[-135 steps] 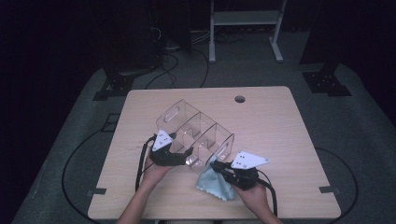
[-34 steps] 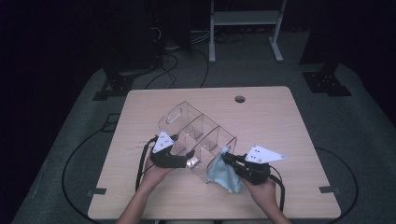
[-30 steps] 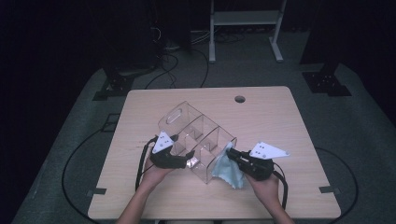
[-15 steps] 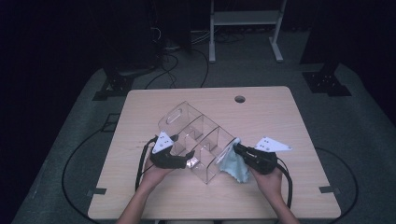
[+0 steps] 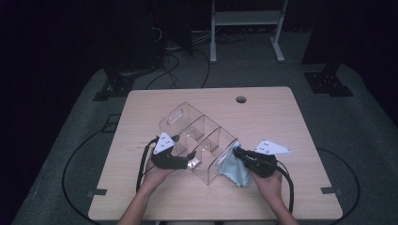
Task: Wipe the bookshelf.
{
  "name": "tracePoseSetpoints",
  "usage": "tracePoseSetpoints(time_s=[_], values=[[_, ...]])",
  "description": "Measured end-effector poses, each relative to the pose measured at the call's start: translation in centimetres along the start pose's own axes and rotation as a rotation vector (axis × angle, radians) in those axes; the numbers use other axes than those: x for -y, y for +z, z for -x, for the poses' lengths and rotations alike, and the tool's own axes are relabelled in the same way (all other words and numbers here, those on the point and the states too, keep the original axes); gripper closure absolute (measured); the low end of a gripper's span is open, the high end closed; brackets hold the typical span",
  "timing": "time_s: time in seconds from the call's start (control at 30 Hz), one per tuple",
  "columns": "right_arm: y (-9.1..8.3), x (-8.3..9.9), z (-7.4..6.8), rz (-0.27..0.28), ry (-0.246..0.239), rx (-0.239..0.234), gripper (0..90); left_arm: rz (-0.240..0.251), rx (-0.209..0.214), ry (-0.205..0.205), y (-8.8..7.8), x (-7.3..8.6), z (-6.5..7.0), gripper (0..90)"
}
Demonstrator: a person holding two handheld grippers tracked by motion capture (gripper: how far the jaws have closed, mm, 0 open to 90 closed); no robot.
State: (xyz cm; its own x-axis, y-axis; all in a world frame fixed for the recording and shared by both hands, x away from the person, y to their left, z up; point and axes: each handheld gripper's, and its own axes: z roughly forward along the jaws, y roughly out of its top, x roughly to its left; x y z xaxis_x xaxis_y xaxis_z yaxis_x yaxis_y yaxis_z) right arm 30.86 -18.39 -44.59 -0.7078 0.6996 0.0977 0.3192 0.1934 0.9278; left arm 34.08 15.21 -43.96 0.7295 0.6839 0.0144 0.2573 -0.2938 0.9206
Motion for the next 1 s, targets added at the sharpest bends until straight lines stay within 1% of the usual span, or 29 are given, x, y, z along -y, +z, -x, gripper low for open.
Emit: tracePoseSetpoints(time_s=[0.07, 0.1, 0.23, 0.3, 0.33, 0.37, 0.4, 0.47, 0.53, 0.57, 0.6, 0.67, 0.73, 0.8, 0.87, 0.9, 0.97, 1.0], values=[[0.0, 0.0, -0.4, -0.003, -0.024, 0.003, 83.5, 0.000, 0.000, 0.000, 0.0, 0.0, 0.0, 8.6], [0.0, -0.1, -0.3, -0.006, -0.025, 0.003, 83.5, -0.001, 0.000, 0.001, 0.0, 0.0, 0.0, 8.6], [0.1, 0.1, 0.5, -0.001, 0.008, 0.012, 83.5, 0.000, -0.003, 0.000, 0.1, -0.1, 0.1, 8.6], [0.1, 0.2, 0.0, -0.001, 0.007, 0.003, 83.4, 0.000, -0.002, 0.001, 0.1, 0.0, 0.0, 8.6], [0.1, 0.2, 0.0, -0.001, 0.007, 0.003, 83.4, 0.000, -0.002, 0.001, 0.1, 0.0, 0.0, 8.6], [0.3, 0.2, -0.5, -0.009, -0.028, 0.007, 83.4, -0.001, -0.001, 0.002, 0.1, 0.0, 0.0, 8.6], [0.3, 0.2, -0.5, -0.011, -0.031, 0.006, 83.4, -0.001, -0.001, 0.002, 0.1, 0.0, 0.0, 8.6], [0.2, 0.2, 0.0, -0.006, -0.009, 0.011, 83.4, -0.001, -0.001, 0.001, 0.1, 0.0, 0.0, 8.6], [0.1, 0.2, 0.5, -0.007, 0.003, 0.025, 83.4, 0.000, -0.001, 0.001, 0.1, 0.0, 0.0, 8.6], [0.1, 0.3, 0.6, -0.012, 0.010, 0.024, 83.5, 0.001, -0.001, 0.001, 0.1, 0.0, 0.1, 8.6], [0.1, 0.3, 0.4, -0.015, 0.011, 0.018, 83.4, 0.001, -0.001, 0.001, 0.1, 0.0, 0.0, 8.6], [0.2, 0.3, -0.3, -0.018, -0.008, -0.005, 83.4, 0.002, -0.002, 0.000, 0.1, 0.0, 0.0, 8.6], [0.4, 0.3, -1.2, -0.021, -0.037, -0.017, 83.4, 0.000, -0.004, 0.001, 0.1, 0.0, 0.0, 8.6], [0.4, 0.3, -1.4, -0.027, -0.044, -0.028, 83.5, 0.000, -0.004, 0.001, 0.1, 0.0, 0.0, 8.6], [0.4, 0.2, -1.2, -0.026, -0.041, -0.027, 83.5, 0.000, -0.005, 0.001, 0.2, 0.0, 0.1, 8.6], [0.3, 0.2, -0.9, -0.018, -0.033, -0.019, 83.5, 0.000, -0.006, 0.000, 0.2, -0.1, 0.1, 8.6], [0.1, 0.2, 0.0, -0.005, 0.001, 0.004, 83.4, 0.002, -0.005, -0.003, 0.2, -0.1, 0.2, 8.4], [0.1, 0.3, 0.0, -0.004, 0.004, 0.001, 83.4, 0.002, -0.004, -0.004, 0.3, -0.1, 0.2, 8.3]])
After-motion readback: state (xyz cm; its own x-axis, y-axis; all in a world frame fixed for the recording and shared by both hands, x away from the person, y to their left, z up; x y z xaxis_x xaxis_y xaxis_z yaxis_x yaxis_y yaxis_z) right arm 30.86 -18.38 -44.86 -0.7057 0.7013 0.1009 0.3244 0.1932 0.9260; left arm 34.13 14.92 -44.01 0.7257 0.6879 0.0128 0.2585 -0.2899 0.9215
